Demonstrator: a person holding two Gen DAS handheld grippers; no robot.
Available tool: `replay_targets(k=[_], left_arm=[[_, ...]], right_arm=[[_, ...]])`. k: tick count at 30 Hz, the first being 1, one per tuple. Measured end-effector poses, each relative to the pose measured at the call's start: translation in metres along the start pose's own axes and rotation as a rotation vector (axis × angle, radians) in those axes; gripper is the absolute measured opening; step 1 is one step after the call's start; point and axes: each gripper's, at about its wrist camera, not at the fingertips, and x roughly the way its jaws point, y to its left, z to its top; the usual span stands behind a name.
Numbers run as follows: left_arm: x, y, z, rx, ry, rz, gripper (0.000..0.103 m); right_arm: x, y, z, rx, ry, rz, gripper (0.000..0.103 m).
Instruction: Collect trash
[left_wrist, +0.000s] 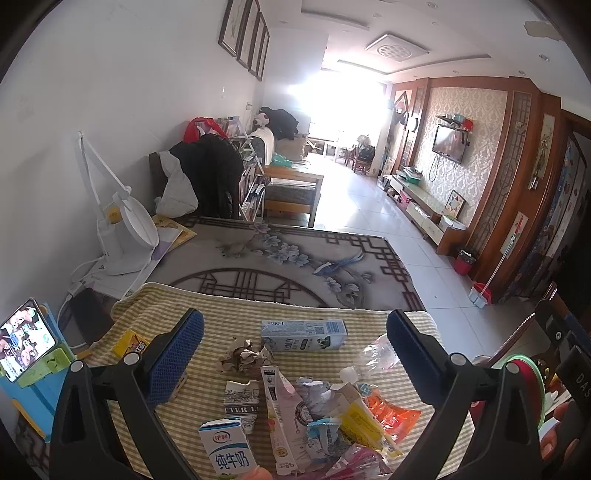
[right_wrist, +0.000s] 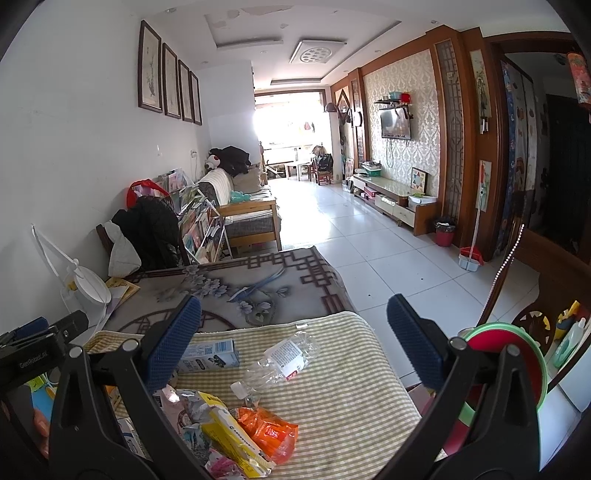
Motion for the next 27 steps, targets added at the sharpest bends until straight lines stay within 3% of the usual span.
replay_targets(k=[23,27], left_arm=[[-0.001,0.003,-0.004,0.004,0.005,0.006,0.095],[0.002,0.021,-0.003,0.0,-0.018,0.031,0.095]], right_arm=[[0.004,0.001,0.0,-0.005,0.012,0.004,0.1],[0.02,0.008,-0.008,-0.064,0.025,0.074,0.1]])
